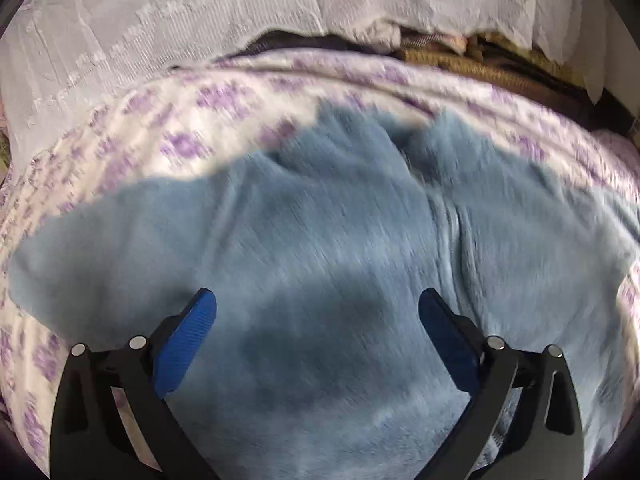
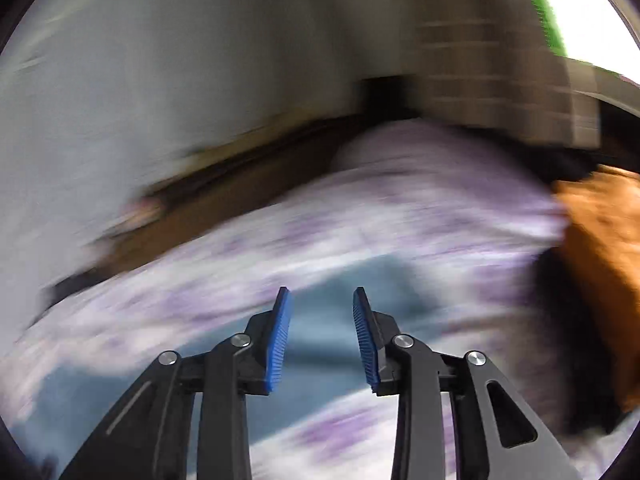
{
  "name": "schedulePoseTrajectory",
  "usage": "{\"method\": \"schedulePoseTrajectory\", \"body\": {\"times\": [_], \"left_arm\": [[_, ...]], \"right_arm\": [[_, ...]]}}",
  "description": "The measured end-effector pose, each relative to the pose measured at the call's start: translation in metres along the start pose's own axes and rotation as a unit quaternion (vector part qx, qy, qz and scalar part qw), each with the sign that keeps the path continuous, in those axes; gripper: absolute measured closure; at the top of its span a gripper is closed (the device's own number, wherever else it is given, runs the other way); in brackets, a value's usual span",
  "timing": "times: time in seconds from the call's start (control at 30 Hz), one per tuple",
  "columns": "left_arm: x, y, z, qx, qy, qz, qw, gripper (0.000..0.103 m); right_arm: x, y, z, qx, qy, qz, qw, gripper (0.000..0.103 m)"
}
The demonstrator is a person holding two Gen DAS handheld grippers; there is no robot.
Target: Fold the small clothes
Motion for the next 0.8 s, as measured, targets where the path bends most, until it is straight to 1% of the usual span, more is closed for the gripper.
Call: {"method": "schedulePoseTrajectory", "body": {"times": [0.03, 0.07, 0.1, 0.13, 0.2, 0.27, 0.3, 0.33, 0.37, 0.4, 0.43, 0.47, 0.5, 0.53, 0.6, 0.63, 0.67, 0.7, 0.73, 0.77, 0.8], "left_arm": [[0.005, 0.001, 0.005, 0.000, 0.006, -0.001, 1.0000, 0.004], [0.008, 0.000, 0.009, 0.001, 0.009, 0.001, 1.0000, 0.004], [0.012, -0.003, 0.015, 0.004, 0.013, 0.007, 0.9999, 0.004], [0.019, -0.008, 0.024, 0.006, 0.019, 0.016, 0.9997, 0.004], [0.026, -0.016, 0.033, 0.013, 0.026, 0.024, 0.9993, 0.004], [0.031, -0.031, 0.041, 0.020, 0.033, 0.026, 0.9989, 0.004], [0.033, -0.042, 0.044, 0.023, 0.034, 0.028, 0.9988, 0.004], [0.035, -0.052, 0.043, 0.027, 0.031, 0.031, 0.9987, 0.004], [0.036, -0.064, 0.040, 0.035, 0.022, 0.037, 0.9985, 0.004], [0.034, -0.086, 0.034, 0.056, 0.005, 0.040, 0.9976, 0.004], [0.036, -0.088, 0.033, 0.043, 0.016, 0.029, 0.9985, 0.004], [0.037, -0.085, 0.035, 0.041, 0.024, 0.025, 0.9986, 0.004], [0.037, -0.085, 0.037, 0.046, 0.021, 0.025, 0.9984, 0.004], [0.037, -0.085, 0.037, 0.044, 0.017, 0.027, 0.9985, 0.004], [0.036, -0.078, 0.037, 0.034, 0.011, 0.032, 0.9989, 0.005], [0.033, -0.066, 0.038, 0.021, 0.001, 0.030, 0.9993, 0.005], [0.030, -0.057, 0.038, 0.009, -0.004, 0.024, 0.9997, 0.005], [0.025, -0.043, 0.038, -0.011, -0.010, 0.014, 0.9998, 0.004], [0.020, -0.033, 0.037, -0.020, -0.015, 0.002, 0.9997, 0.004], [0.014, -0.028, 0.034, -0.021, -0.020, -0.012, 0.9995, 0.004], [0.010, -0.027, 0.030, -0.015, -0.025, -0.025, 0.9993, 0.004]], "right_arm": [[0.021, -0.003, -0.006, 0.024, 0.015, 0.042, 0.999, 0.067], [0.046, -0.008, -0.015, 0.053, 0.031, 0.081, 0.995, 0.067], [0.076, -0.018, -0.029, 0.095, 0.050, 0.115, 0.988, 0.066], [0.101, -0.026, -0.043, 0.129, 0.067, 0.133, 0.980, 0.066], [0.146, -0.047, -0.065, 0.180, 0.106, 0.155, 0.966, 0.066], [0.184, -0.073, -0.075, 0.196, 0.142, 0.154, 0.958, 0.065], [0.203, -0.070, -0.087, 0.200, 0.149, 0.151, 0.956, 0.063], [0.214, -0.083, -0.093, 0.210, 0.153, 0.147, 0.954, 0.058], [0.228, -0.080, -0.111, 0.223, 0.158, 0.138, 0.952, 0.055], [0.233, -0.101, -0.120, 0.233, 0.174, 0.112, 0.950, 0.049], [0.233, -0.117, -0.126, 0.218, 0.194, 0.091, 0.952, 0.043], [0.238, -0.115, -0.127, 0.183, 0.214, 0.083, 0.956, 0.042], [0.243, -0.108, -0.133, 0.179, 0.228, 0.075, 0.954, 0.042], [0.246, -0.101, -0.133, 0.170, 0.235, 0.070, 0.955, 0.042], [0.245, -0.080, -0.123, 0.133, 0.237, 0.081, 0.959, 0.042], [0.243, -0.068, -0.117, 0.116, 0.236, 0.088, 0.961, 0.042], [0.243, -0.059, -0.115, 0.112, 0.238, 0.101, 0.960, 0.042], [0.254, -0.042, -0.127, 0.115, 0.242, 0.113, 0.957, 0.038], [0.255, -0.036, -0.131, 0.123, 0.246, 0.122, 0.954, 0.034], [0.258, -0.033, -0.140, 0.135, 0.251, 0.125, 0.950, 0.028], [0.258, -0.040, -0.150, 0.157, 0.259, 0.118, 0.946, 0.022]]}}
Point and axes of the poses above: each gripper's, at about its wrist camera, not at the fingertips, and y roughly against the way its jaws point, x to its left, z to its top, the point moved 7 cm from there along -y, roughly the way its jaws point, and after that the axes turned 1 degree about z, right-handed, at the moved point
